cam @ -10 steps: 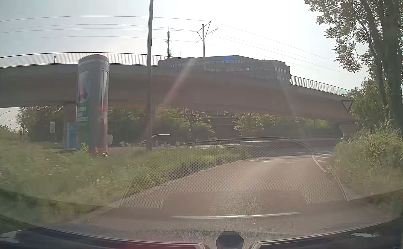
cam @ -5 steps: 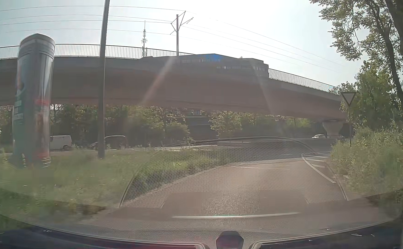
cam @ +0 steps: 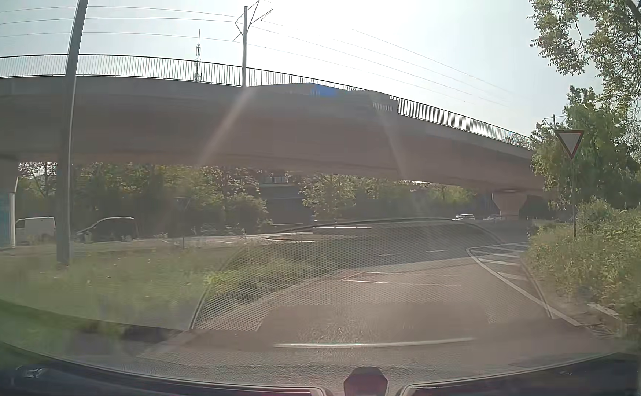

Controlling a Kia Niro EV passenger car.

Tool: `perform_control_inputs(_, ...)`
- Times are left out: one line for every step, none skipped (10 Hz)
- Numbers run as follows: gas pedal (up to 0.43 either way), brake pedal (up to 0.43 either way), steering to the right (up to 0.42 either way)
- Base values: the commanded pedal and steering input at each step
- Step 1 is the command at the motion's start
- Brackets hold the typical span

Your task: Follow the waypoints while adhering to traffic rules and regulations

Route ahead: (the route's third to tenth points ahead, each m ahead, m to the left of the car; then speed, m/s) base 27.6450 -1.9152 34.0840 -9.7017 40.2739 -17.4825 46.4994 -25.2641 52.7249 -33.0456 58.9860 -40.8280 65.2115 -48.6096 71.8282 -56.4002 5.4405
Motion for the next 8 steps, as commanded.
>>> perform_control_inputs(0.000,0.183,0.098)
perform_control_inputs(0.000,0.183,0.099)
perform_control_inputs(0.000,0.183,0.098)
perform_control_inputs(0.000,0.183,0.098)
perform_control_inputs(0.000,0.189,0.098)
perform_control_inputs(0.000,0.183,0.098)
perform_control_inputs(0.000,0.183,0.098)
perform_control_inputs(0.000,0.189,0.098)
